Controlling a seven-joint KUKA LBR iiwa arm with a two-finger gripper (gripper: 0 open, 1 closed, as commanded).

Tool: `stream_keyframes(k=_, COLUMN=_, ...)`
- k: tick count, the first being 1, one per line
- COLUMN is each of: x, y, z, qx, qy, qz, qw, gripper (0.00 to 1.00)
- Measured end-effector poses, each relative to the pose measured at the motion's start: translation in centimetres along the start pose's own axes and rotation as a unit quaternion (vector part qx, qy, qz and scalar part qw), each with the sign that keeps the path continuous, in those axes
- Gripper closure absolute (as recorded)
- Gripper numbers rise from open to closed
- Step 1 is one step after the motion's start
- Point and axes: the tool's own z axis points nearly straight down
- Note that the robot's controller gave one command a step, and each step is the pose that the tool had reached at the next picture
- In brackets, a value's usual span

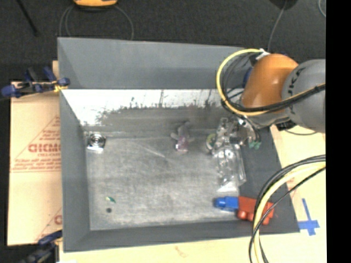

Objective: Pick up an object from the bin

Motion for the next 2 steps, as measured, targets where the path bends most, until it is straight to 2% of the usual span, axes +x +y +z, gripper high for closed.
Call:
stream_keyframes(k=1, x=1.4, y=1.2, z=-1.0, qx=0.006, qy=0.0124, qz=0.192, qw=0.9813, gripper=1.00)
stream_keyframes(k=2, x=1.8, y=-0.4, z=-14.3, qx=0.007, qy=0.0113, qz=0.135, qw=0.9908, gripper=1.00)
